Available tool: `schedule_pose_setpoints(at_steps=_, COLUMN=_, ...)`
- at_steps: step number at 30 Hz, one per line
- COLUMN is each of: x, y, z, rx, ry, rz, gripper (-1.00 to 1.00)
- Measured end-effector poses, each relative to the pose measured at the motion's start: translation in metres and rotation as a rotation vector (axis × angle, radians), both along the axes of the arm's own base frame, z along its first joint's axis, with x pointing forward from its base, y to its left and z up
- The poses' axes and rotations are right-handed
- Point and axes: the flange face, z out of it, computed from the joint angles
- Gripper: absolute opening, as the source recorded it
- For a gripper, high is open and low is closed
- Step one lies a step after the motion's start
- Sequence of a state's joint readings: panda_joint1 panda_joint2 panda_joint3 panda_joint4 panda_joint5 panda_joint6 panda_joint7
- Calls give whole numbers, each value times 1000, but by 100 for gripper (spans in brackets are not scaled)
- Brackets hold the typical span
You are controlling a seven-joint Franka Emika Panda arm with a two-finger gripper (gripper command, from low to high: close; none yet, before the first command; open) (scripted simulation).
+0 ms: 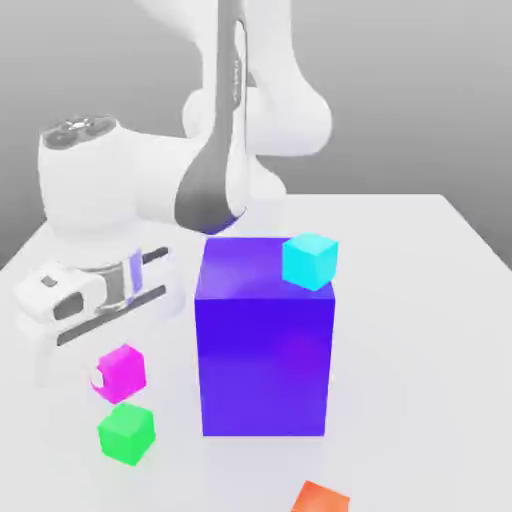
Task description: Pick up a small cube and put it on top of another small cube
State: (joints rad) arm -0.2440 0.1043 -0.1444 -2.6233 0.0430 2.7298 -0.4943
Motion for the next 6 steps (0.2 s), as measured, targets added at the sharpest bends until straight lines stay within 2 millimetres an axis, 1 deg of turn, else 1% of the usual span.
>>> schedule_pose_setpoints(at_steps=3, x=-2, y=0, z=-25, rx=0, ry=3, rz=-2, gripper=-100)
schedule_pose_setpoints(at_steps=4, x=-3, y=0, z=-32, rx=0, ry=4, rz=-3, gripper=100)
schedule_pose_setpoints(at_steps=6, x=-3, y=0, z=-32, rx=0, ry=4, rz=-3, gripper=100)
